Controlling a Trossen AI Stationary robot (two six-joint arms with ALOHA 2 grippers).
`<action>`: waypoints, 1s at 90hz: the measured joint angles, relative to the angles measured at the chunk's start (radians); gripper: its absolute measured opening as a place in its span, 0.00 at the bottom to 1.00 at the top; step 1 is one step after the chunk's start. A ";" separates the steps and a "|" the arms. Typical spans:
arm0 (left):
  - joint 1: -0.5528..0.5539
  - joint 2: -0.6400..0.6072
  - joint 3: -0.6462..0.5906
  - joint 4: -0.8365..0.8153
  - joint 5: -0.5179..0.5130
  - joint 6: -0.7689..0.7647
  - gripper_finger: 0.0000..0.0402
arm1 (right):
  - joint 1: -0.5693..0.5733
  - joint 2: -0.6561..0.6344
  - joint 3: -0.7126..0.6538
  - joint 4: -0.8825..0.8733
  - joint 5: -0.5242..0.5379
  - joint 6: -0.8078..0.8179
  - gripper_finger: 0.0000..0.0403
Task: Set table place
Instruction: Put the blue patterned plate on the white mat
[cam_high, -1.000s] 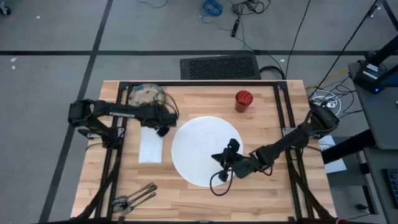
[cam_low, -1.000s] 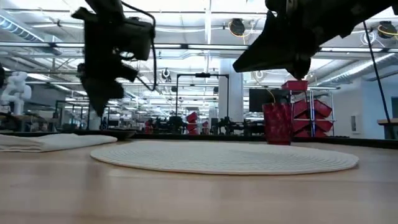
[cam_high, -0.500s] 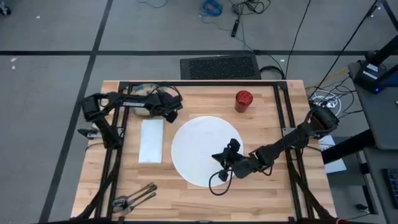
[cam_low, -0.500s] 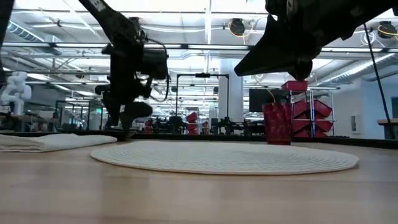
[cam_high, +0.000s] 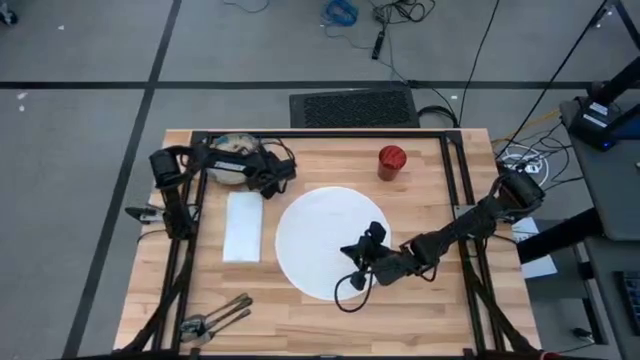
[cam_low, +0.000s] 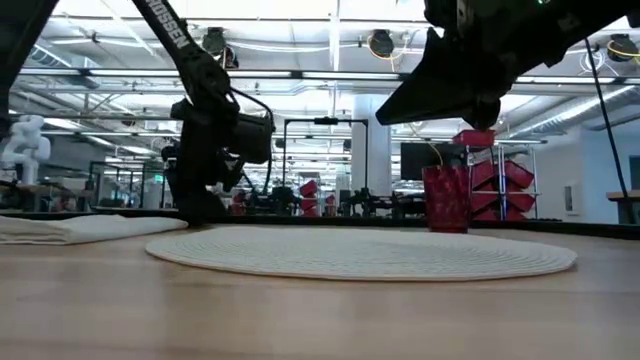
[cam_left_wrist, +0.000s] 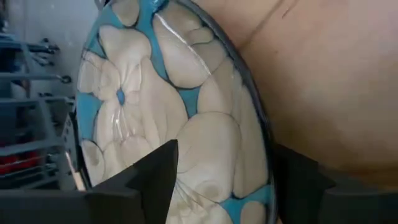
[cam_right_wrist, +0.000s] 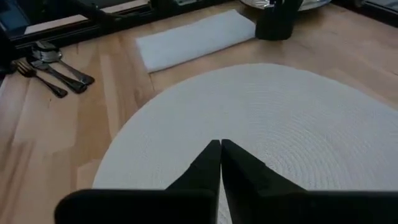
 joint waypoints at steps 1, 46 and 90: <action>0.000 0.004 0.000 -0.002 -0.001 0.000 0.50 | 0.000 0.000 0.000 0.000 0.000 0.000 0.00; -0.041 0.028 -0.002 0.007 -0.037 0.036 0.20 | 0.000 0.000 0.000 -0.014 0.000 0.003 0.00; -0.108 0.027 -0.005 -0.022 -0.105 0.036 0.02 | 0.001 0.000 0.000 -0.037 -0.005 0.018 0.00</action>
